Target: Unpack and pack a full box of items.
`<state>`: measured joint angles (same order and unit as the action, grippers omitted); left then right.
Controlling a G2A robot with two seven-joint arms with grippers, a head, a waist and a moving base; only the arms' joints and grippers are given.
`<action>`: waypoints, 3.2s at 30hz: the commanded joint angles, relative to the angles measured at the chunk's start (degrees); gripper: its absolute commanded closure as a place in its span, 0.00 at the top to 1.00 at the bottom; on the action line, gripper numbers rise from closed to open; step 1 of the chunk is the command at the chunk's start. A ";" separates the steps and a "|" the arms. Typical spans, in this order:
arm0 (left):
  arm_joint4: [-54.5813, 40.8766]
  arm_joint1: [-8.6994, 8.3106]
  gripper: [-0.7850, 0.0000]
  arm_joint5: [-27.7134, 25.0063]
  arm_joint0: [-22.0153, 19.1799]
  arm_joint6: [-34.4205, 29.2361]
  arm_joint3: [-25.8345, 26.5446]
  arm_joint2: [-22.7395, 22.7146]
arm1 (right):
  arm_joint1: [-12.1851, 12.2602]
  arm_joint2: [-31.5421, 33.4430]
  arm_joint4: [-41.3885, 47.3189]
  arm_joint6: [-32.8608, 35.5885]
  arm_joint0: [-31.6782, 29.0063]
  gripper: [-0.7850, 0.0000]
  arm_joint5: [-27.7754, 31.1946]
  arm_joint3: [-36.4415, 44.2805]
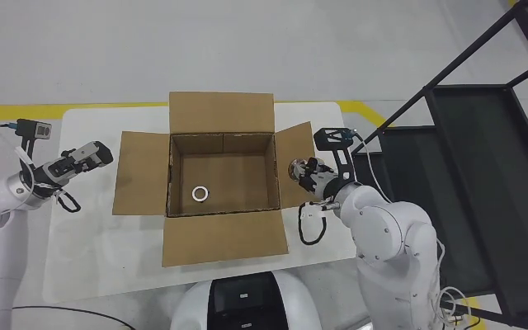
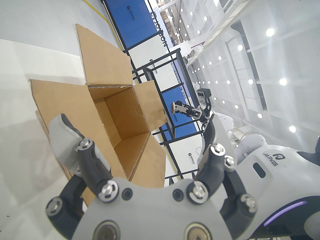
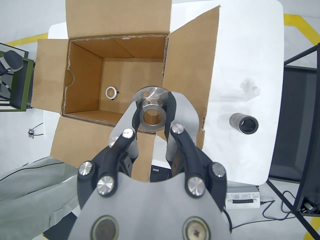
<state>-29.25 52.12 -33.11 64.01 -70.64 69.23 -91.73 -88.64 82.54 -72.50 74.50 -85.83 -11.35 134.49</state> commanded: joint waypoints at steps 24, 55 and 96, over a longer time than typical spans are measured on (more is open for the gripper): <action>0.00 0.00 1.00 0.00 0.00 0.00 0.00 0.00 | 4.69 32.16 23.64 6.69 -8.61 0.00 22.81 -3.12; 0.00 0.00 1.00 0.00 0.00 0.00 0.00 0.00 | 5.85 19.57 0.49 -20.76 -6.39 0.00 10.30 -40.64; 0.00 0.00 1.00 0.00 0.00 0.00 0.00 0.00 | 7.64 21.73 36.65 -7.47 -12.56 1.00 10.64 -0.46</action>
<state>-29.25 52.12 -33.11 64.01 -70.64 69.23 -91.73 -81.05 104.84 -36.35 66.89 -98.18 -1.18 133.06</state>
